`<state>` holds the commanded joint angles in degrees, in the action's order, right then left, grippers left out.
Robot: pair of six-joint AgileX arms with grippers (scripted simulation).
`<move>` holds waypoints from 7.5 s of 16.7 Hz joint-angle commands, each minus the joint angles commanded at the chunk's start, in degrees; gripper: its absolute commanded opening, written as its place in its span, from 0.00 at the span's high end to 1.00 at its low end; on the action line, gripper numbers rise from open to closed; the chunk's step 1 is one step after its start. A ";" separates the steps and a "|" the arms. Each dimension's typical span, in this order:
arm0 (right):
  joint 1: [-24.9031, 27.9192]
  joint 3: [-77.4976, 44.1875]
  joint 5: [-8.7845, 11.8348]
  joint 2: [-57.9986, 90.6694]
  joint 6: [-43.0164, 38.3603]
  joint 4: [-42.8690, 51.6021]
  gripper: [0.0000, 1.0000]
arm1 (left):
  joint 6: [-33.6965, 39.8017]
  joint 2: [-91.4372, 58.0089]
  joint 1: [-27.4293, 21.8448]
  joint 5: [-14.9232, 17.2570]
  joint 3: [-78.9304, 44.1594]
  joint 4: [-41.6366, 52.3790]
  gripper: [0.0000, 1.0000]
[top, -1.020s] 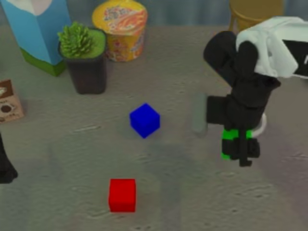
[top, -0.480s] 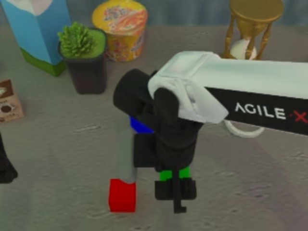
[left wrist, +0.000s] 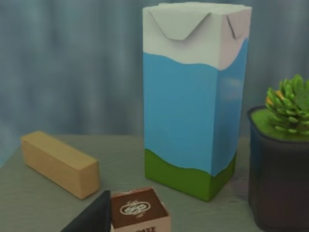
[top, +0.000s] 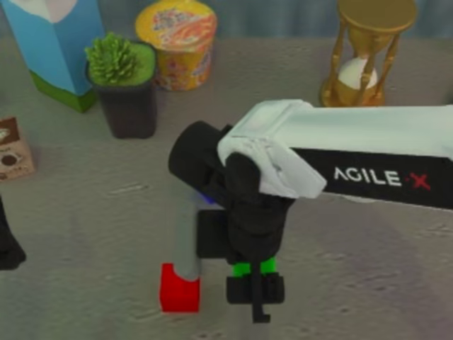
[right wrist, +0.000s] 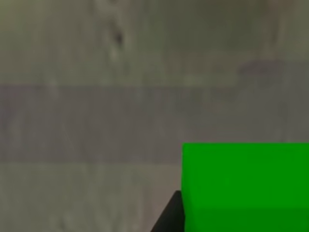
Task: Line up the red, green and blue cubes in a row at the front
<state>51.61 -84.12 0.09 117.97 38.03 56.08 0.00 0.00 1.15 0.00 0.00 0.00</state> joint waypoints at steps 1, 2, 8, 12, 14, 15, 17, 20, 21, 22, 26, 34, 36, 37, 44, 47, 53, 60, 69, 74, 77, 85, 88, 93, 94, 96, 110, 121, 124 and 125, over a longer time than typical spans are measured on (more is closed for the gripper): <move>0.02 1.33 0.02 0.83 -0.01 -2.23 1.00 | 0.00 0.00 0.00 0.00 0.00 0.00 0.00; 0.09 2.61 0.02 1.61 0.02 -4.36 1.00 | 0.00 0.00 0.00 0.00 0.00 0.00 0.00; 0.26 4.88 -0.11 3.17 0.10 -7.98 1.00 | 0.00 0.00 0.00 0.00 0.00 0.00 0.00; 0.26 4.88 -0.11 3.17 0.10 -7.98 0.70 | 0.00 0.00 0.00 0.00 0.00 0.00 0.00; 0.26 4.88 -0.11 3.17 0.10 -7.98 0.55 | 0.00 0.00 0.00 0.00 0.00 0.00 0.00; 0.26 4.88 -0.11 3.17 0.10 -7.98 0.47 | 0.00 0.00 0.00 0.00 0.00 0.00 0.00; 0.26 4.88 -0.11 3.17 0.10 -7.98 0.32 | 0.00 0.00 0.00 0.00 0.00 0.00 0.00; 0.26 4.88 -0.11 3.17 0.10 -7.98 0.10 | 0.00 0.00 0.00 0.00 0.00 0.00 0.00; 0.26 4.88 -0.11 3.17 0.10 -7.98 0.02 | 0.00 0.00 0.00 0.00 0.00 0.00 0.00; 0.26 4.88 -0.11 3.17 0.10 -7.98 0.00 | 0.00 0.00 0.00 0.00 0.00 0.00 0.00; 0.26 4.88 -0.11 3.17 0.10 -7.98 0.00 | 0.00 0.00 0.00 0.00 0.00 0.00 0.00; 0.37 1.93 -0.07 1.60 0.16 -3.58 0.00 | 0.00 0.00 0.00 0.00 0.00 0.00 0.00; 0.52 -0.65 -0.01 -0.04 0.22 1.54 0.00 | 0.00 0.00 0.00 0.00 0.00 0.00 0.00; 0.61 -1.87 0.00 -0.87 0.27 3.60 0.00 | 0.00 0.00 0.00 0.00 0.00 0.00 0.00; 0.40 -3.56 -0.06 -2.19 0.27 5.97 0.00 | -0.01 -0.01 0.00 0.00 0.00 0.01 0.00; -0.98 -1.45 0.27 -5.01 -0.47 3.96 0.00 | -0.86 -3.15 -1.65 0.61 -3.40 2.90 0.00; -9.98 11.70 1.77 -23.77 -6.11 -7.47 0.00 | -5.14 -24.16 -9.40 2.98 -24.48 20.19 0.00; -26.95 39.56 3.30 -61.82 -18.55 -26.74 0.00 | -11.08 -69.03 -20.16 5.23 -59.40 49.07 0.00; -45.04 73.16 1.75 -102.96 -33.00 -47.71 0.00 | -16.62 -124.69 -29.66 3.31 -106.72 73.25 0.00; -50.23 82.69 0.22 -115.80 -37.32 -54.86 0.00 | -18.16 -138.67 -32.04 0.91 -123.20 75.33 0.00; -51.03 84.12 -0.09 -117.97 -38.03 -56.08 0.00 | -18.42 -140.62 -32.46 0.34 -125.92 75.30 0.00; -51.03 84.12 -0.09 -117.97 -38.03 -56.08 0.00 | -18.57 -141.48 -32.34 0.34 -122.25 70.99 0.00; -51.03 84.12 -0.09 -117.97 -38.03 -56.08 0.00 | -18.54 -143.16 -32.36 0.37 -117.17 63.45 0.00; -51.03 84.12 -0.09 -117.97 -38.03 -56.08 0.00 | -18.52 -144.24 -32.39 0.38 -114.21 59.97 0.00; -51.03 84.12 -0.09 -117.97 -38.03 -56.08 0.00 | -18.52 -144.24 -32.39 0.38 -114.21 59.97 0.00; -51.03 84.12 -0.09 -117.97 -38.03 -56.08 0.00 | -18.52 -144.24 -32.39 0.38 -114.21 59.97 0.15; -51.03 84.12 -0.09 -117.97 -38.03 -56.08 0.00 | -18.52 -144.24 -32.39 0.38 -114.21 59.97 1.00; -51.03 84.12 -0.09 -117.97 -38.03 -56.08 0.00 | -18.53 -142.49 -31.81 0.28 -119.22 66.70 1.00; -51.03 84.12 -0.09 -117.97 -38.03 -56.08 0.00 | -18.48 -140.99 -31.32 0.38 -123.26 72.39 1.00; -51.03 84.12 -0.09 -117.97 -38.03 -56.08 0.00 | -18.47 -140.63 -31.23 0.39 -123.89 73.12 1.00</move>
<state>0.57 0.00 0.00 0.00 0.00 0.00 -18.47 -140.63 -30.09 0.39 -123.89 73.12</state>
